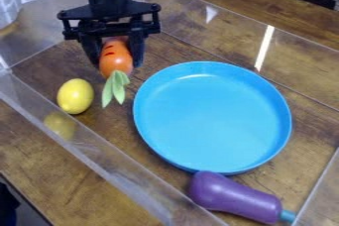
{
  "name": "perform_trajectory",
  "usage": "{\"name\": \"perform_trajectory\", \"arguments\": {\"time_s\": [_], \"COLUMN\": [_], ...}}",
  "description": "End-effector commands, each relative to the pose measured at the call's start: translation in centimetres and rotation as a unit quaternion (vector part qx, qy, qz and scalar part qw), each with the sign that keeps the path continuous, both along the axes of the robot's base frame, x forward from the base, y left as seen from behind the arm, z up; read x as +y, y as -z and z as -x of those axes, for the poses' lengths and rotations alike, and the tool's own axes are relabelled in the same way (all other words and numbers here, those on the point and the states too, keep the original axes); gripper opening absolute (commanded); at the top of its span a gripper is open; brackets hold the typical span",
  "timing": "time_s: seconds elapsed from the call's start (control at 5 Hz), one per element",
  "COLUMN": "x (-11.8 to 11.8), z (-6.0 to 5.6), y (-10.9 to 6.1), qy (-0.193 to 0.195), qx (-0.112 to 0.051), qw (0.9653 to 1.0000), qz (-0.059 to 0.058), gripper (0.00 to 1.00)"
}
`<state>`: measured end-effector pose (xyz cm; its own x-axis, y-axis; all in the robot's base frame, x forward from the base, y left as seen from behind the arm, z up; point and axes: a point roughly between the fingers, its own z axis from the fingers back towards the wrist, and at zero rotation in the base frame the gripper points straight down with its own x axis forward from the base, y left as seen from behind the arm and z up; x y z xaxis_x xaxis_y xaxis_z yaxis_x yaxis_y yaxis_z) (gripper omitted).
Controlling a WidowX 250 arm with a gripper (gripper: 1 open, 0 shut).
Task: Move the carrot to the left side
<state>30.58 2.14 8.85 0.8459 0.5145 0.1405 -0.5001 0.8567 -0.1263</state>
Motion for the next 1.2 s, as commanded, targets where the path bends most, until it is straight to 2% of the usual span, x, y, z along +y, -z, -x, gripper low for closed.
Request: {"name": "perform_trajectory", "arguments": {"time_s": [0.0,0.2,0.4,0.6,0.8,1.0], "x": [0.3,0.1,-0.4,-0.9,-1.2,-0.5], "z": [-0.3,-0.5,-0.2,-0.9,-1.8,-2.3], "y": [0.3,1.2,2.7,4.4,4.4,3.2], "qy": [0.008,0.019,0.022,0.015,0.010,0.015], "qx": [-0.013,-0.015,-0.020,-0.024,-0.032,-0.037], "qw": [0.9997,0.9991,0.9990,0.9989,0.9987,0.9983], "qz": [-0.020,-0.033,-0.034,-0.036,-0.038,-0.042], "gripper": [0.00,1.00,0.00,1.00,0.00,0.00]}}
